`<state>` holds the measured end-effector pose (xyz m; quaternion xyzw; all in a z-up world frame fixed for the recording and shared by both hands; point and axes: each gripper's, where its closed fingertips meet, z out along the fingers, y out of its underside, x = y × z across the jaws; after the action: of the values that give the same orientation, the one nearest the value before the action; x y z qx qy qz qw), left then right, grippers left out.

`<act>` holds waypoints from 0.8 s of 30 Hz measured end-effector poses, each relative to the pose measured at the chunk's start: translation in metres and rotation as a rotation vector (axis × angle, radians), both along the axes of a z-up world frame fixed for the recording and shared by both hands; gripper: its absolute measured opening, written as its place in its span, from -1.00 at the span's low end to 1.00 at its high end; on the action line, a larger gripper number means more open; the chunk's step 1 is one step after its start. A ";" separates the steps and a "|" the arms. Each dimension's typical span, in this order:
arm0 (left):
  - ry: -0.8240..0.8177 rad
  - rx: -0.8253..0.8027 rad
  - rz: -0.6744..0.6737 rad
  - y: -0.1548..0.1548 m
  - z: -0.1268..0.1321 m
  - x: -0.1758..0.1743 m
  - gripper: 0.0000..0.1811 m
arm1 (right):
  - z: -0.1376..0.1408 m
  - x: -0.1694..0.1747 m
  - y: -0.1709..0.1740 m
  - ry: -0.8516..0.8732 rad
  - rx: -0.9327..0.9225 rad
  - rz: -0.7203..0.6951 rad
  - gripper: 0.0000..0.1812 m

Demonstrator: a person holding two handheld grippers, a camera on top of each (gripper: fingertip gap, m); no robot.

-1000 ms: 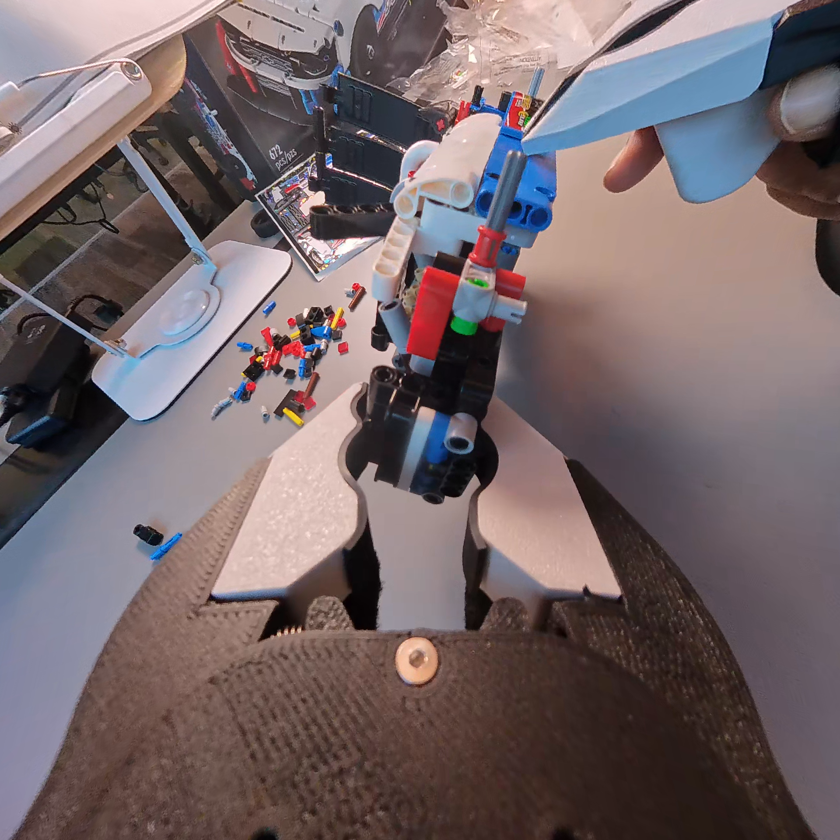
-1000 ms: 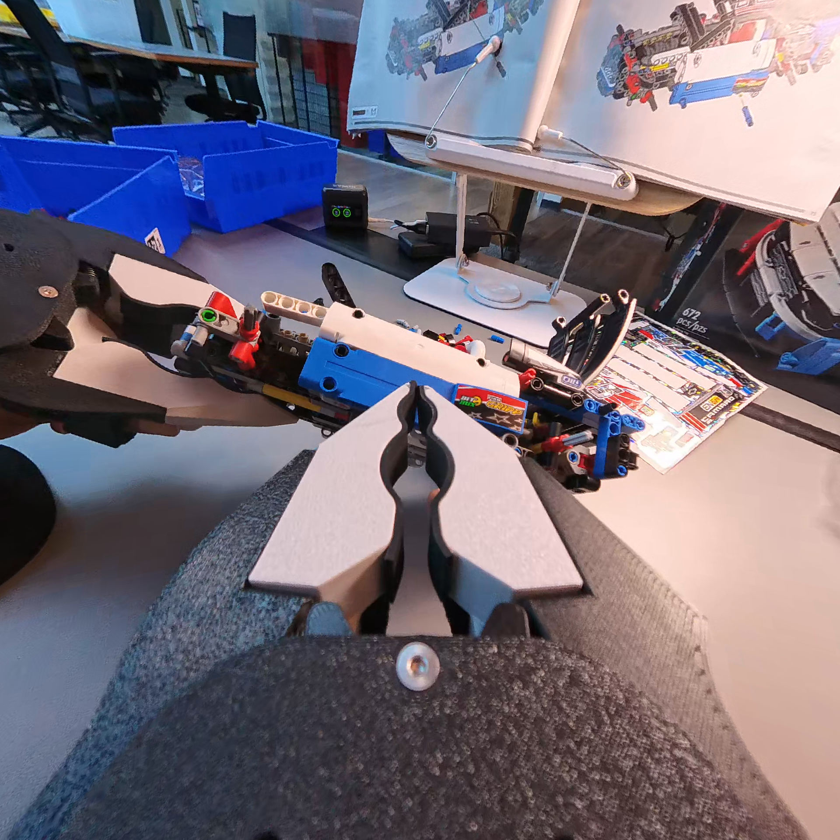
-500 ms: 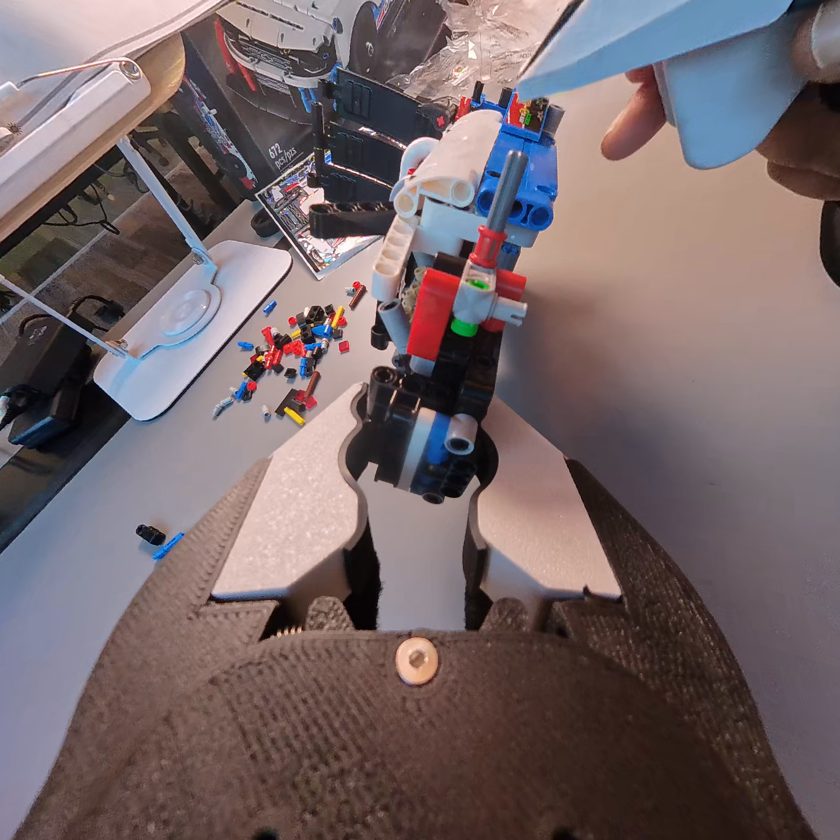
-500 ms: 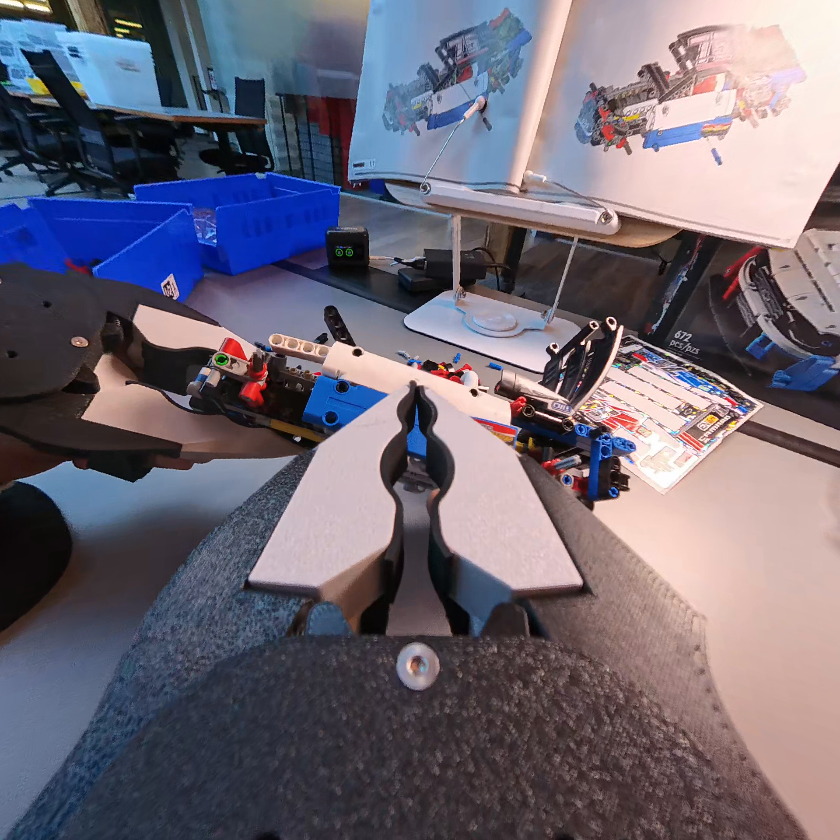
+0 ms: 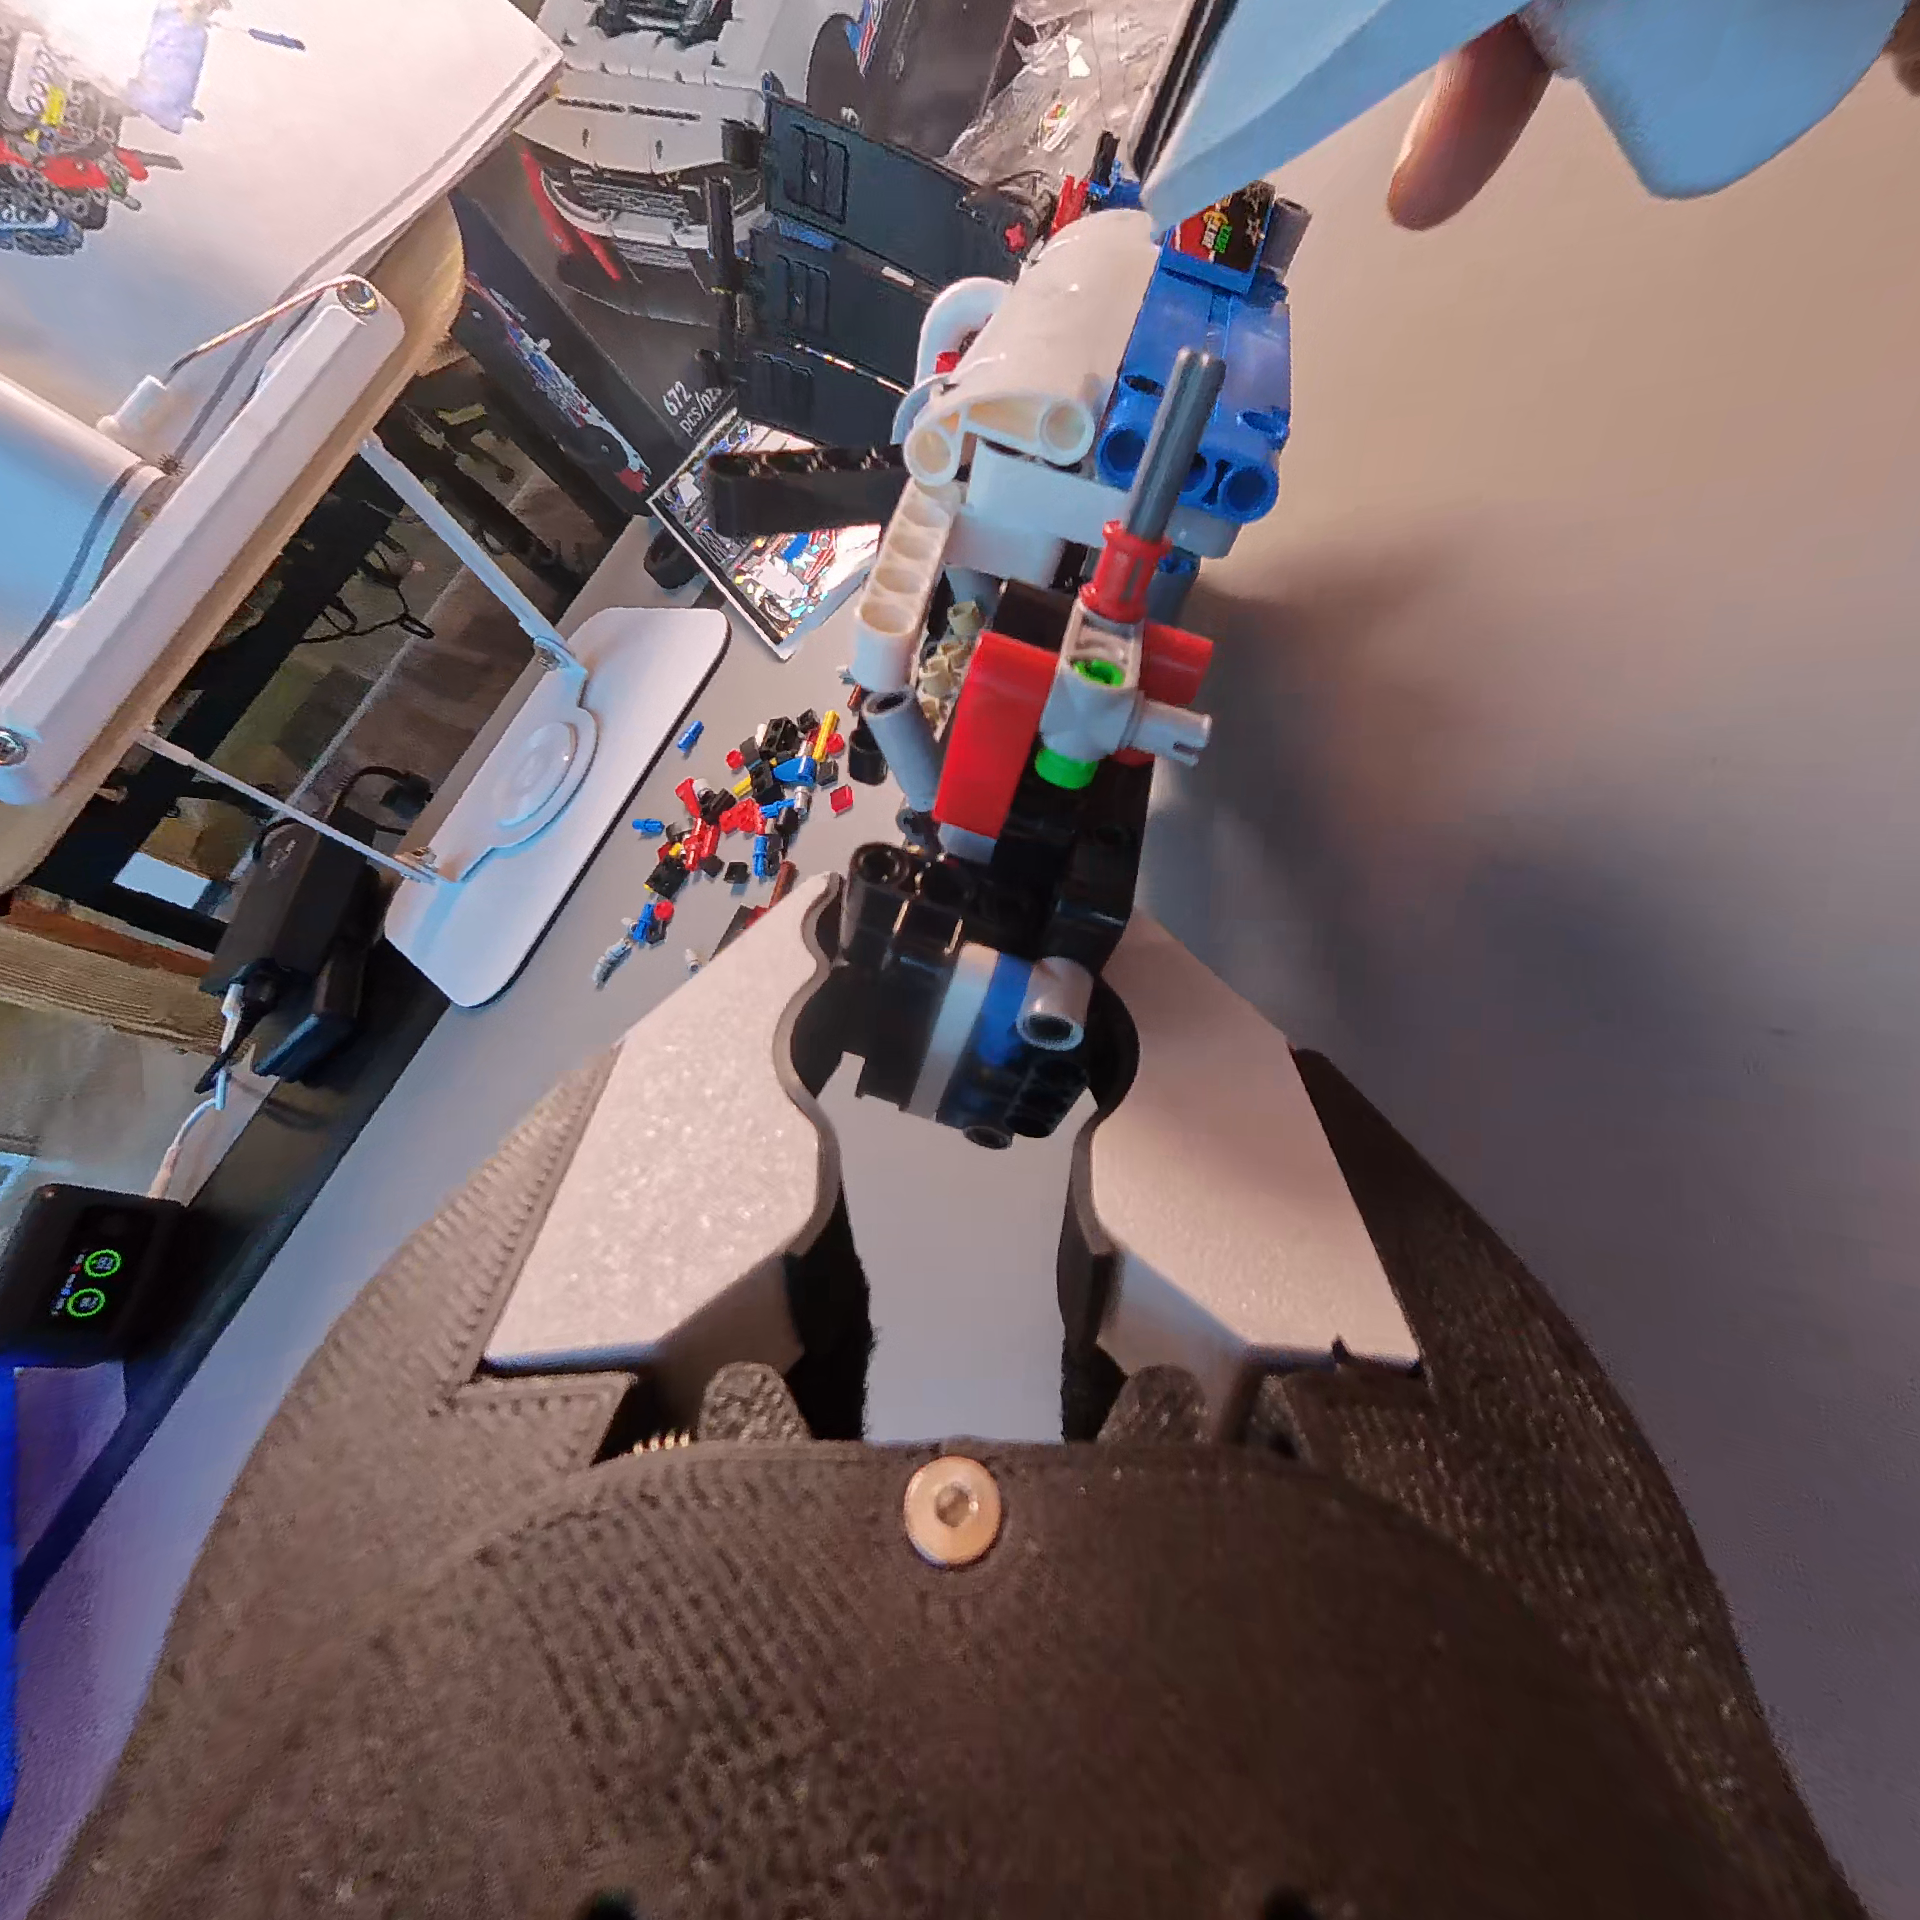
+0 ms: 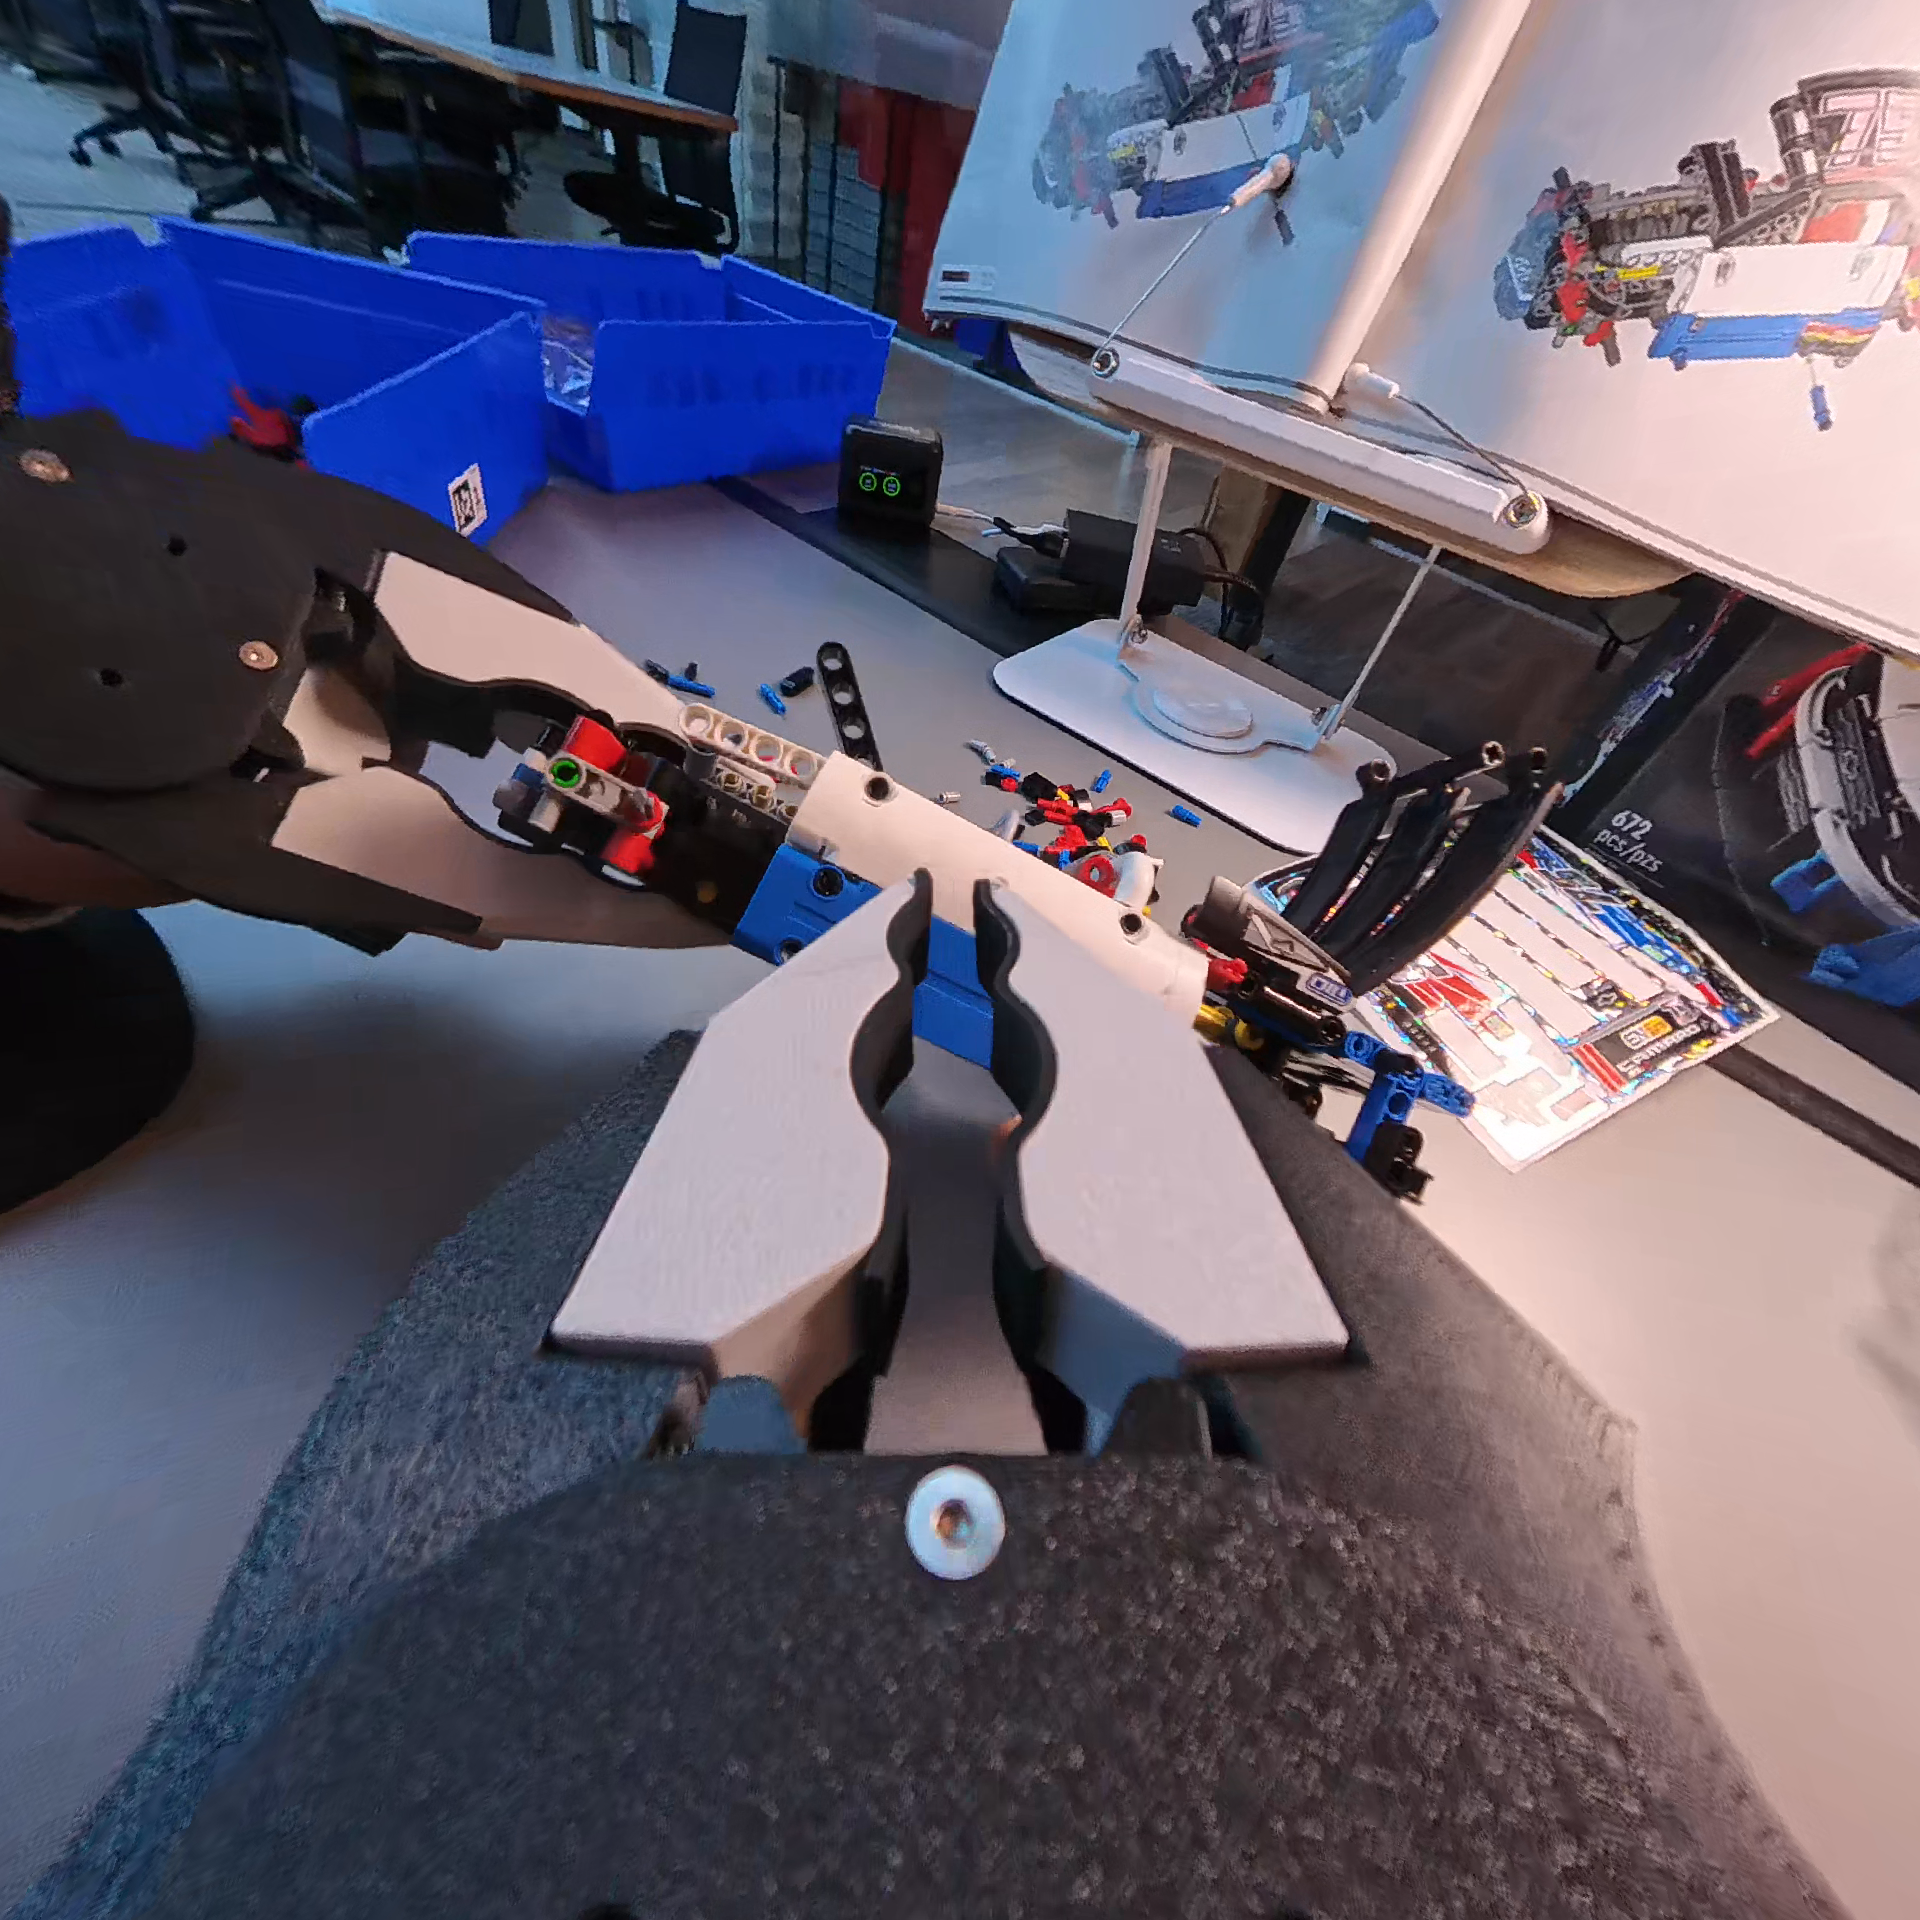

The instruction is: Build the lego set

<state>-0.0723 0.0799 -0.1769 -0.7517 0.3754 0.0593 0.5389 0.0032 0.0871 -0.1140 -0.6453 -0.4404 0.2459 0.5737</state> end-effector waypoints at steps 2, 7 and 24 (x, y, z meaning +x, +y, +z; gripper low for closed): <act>0.028 0.024 -0.006 0.000 0.000 0.000 -0.54 | -0.003 0.001 -0.006 -0.053 0.024 0.038 -0.82; 0.181 0.118 -0.015 -0.001 -0.003 -0.003 -0.53 | -0.018 0.006 -0.013 -0.196 0.078 0.140 -0.36; 0.408 0.278 -0.023 -0.007 0.001 0.004 -0.54 | -0.059 -0.001 -0.005 -0.627 0.620 0.211 -0.38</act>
<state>-0.0679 0.0727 -0.1758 -0.6385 0.4732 0.2550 0.5509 0.0025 0.0823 -0.1734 -0.4379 -0.7091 -0.0476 0.5506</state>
